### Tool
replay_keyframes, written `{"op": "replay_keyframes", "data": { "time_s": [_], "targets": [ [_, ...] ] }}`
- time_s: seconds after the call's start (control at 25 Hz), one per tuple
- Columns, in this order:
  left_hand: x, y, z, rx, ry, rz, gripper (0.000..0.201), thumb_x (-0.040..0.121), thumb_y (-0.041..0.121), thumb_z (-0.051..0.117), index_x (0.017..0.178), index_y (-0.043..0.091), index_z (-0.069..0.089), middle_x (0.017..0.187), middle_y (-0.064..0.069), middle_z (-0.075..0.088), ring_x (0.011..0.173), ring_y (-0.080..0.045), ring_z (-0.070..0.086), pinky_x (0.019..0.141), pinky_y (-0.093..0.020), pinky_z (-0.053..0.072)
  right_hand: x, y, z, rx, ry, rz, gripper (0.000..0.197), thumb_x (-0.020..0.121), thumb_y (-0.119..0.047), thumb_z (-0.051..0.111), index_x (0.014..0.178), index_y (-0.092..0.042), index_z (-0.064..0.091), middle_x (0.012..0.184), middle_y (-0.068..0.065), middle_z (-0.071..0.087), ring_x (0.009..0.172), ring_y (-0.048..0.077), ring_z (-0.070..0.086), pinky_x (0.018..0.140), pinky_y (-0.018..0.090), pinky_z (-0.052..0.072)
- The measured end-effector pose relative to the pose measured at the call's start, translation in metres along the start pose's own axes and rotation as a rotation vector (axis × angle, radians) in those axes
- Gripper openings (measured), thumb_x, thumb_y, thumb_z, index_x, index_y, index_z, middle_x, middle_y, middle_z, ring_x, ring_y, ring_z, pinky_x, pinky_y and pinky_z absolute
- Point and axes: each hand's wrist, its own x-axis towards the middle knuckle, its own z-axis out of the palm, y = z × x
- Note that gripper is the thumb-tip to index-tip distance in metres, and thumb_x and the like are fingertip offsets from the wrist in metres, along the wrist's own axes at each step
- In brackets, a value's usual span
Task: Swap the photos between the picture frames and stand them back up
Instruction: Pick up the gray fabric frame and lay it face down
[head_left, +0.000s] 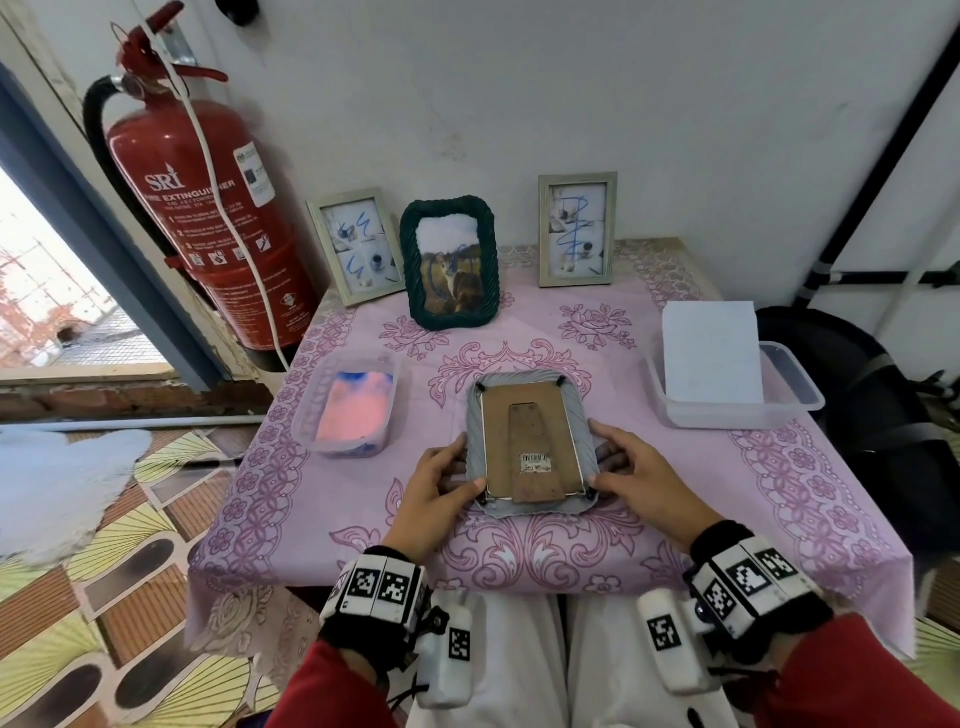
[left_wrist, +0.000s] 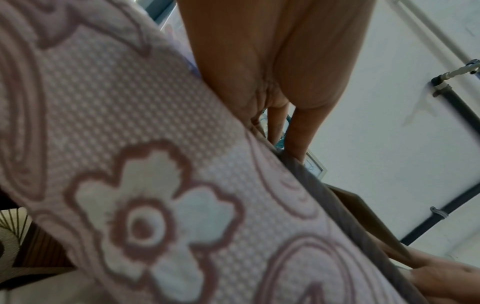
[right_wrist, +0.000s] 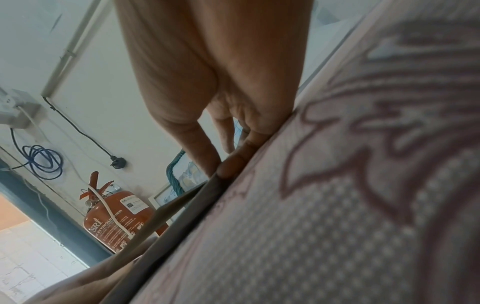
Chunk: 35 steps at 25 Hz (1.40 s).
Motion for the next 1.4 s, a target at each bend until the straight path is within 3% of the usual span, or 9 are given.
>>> {"op": "replay_keyframes", "data": {
  "time_s": [0.24,0.4,0.6,0.72,0.88,1.0,1.08,1.24,1.4],
  "targets": [
    [0.0,0.004,0.003,-0.163,0.11,-0.056,0.032,0.092,0.008,0.053,0.123,0.005,0.058,0.113,-0.005,0.057,0.086,0.006,0.062,0.071,-0.004,0.047,0.0,-0.006,-0.002,0.12,0.042,0.081,0.038,0.096,-0.005,0.043,0.132,-0.013,0.05,0.099,0.008,0.057,0.069,0.014,0.057,0.057,0.012,0.05],
    [0.001,0.008,0.002,-0.172,0.112,-0.087,0.027,0.094,0.014,0.051,0.119,0.008,0.061,0.11,-0.01,0.062,0.089,-0.011,0.062,0.08,-0.019,0.05,0.0,-0.013,-0.007,0.053,-0.017,0.119,0.036,0.097,-0.006,0.041,0.13,-0.016,0.051,0.085,0.011,0.057,0.056,0.011,0.06,0.056,0.016,0.051],
    [0.025,0.017,-0.018,0.041,0.106,-0.077,0.029,0.091,0.001,0.05,0.119,0.002,0.058,0.081,-0.007,0.057,0.075,-0.019,0.054,0.057,-0.014,0.047,0.01,-0.029,-0.02,-0.175,-0.086,0.179,0.038,0.094,-0.012,0.046,0.132,-0.014,0.045,0.079,0.007,0.057,0.056,0.015,0.058,0.049,0.018,0.047],
    [0.052,0.032,-0.024,0.135,0.086,-0.07,0.033,0.09,0.002,0.052,0.123,0.006,0.055,0.082,-0.003,0.055,0.076,-0.02,0.053,0.057,-0.019,0.046,0.027,-0.043,-0.022,-0.288,-0.077,0.086,0.042,0.093,-0.01,0.049,0.134,-0.008,0.041,0.078,0.004,0.054,0.063,0.017,0.055,0.055,0.022,0.049],
    [0.087,0.037,-0.018,0.218,0.118,-0.086,0.036,0.086,-0.001,0.054,0.121,0.003,0.055,0.071,-0.001,0.055,0.062,-0.016,0.053,0.052,-0.016,0.048,0.061,-0.054,-0.011,-0.485,-0.061,0.003,0.046,0.088,-0.006,0.051,0.132,0.002,0.042,0.102,0.025,0.06,0.09,0.034,0.06,0.077,0.035,0.046],
    [0.107,0.035,-0.012,0.204,0.086,-0.144,0.035,0.085,0.004,0.06,0.12,0.001,0.058,0.071,-0.006,0.056,0.072,-0.026,0.058,0.077,-0.039,0.057,0.082,-0.053,-0.004,-0.537,0.005,-0.007,0.04,0.088,-0.008,0.054,0.122,0.011,0.049,0.094,0.024,0.061,0.092,0.036,0.058,0.084,0.041,0.047],
    [0.115,0.033,-0.009,0.229,0.063,-0.15,0.03,0.083,0.012,0.067,0.112,0.004,0.062,0.072,-0.004,0.056,0.081,-0.025,0.057,0.087,-0.049,0.053,0.093,-0.051,-0.003,-0.477,0.029,0.017,0.035,0.09,-0.012,0.055,0.12,0.007,0.053,0.08,0.004,0.054,0.086,0.024,0.052,0.082,0.037,0.048],
    [0.124,0.03,-0.007,0.255,0.052,-0.167,0.015,0.078,0.018,0.074,0.091,0.012,0.067,0.068,-0.002,0.057,0.073,-0.023,0.057,0.085,-0.047,0.055,0.104,-0.048,-0.002,-0.466,0.023,0.027,0.031,0.091,-0.02,0.058,0.113,0.002,0.056,0.091,0.007,0.052,0.083,0.017,0.048,0.064,0.025,0.04],
    [0.127,0.029,-0.007,0.282,0.049,-0.169,0.013,0.077,0.019,0.074,0.085,0.012,0.065,0.069,-0.007,0.057,0.074,-0.023,0.057,0.082,-0.043,0.054,0.107,-0.042,-0.003,-0.47,0.045,0.002,0.027,0.09,-0.023,0.06,0.105,-0.001,0.057,0.089,0.007,0.053,0.083,0.019,0.049,0.074,0.029,0.041]
  ]
}}
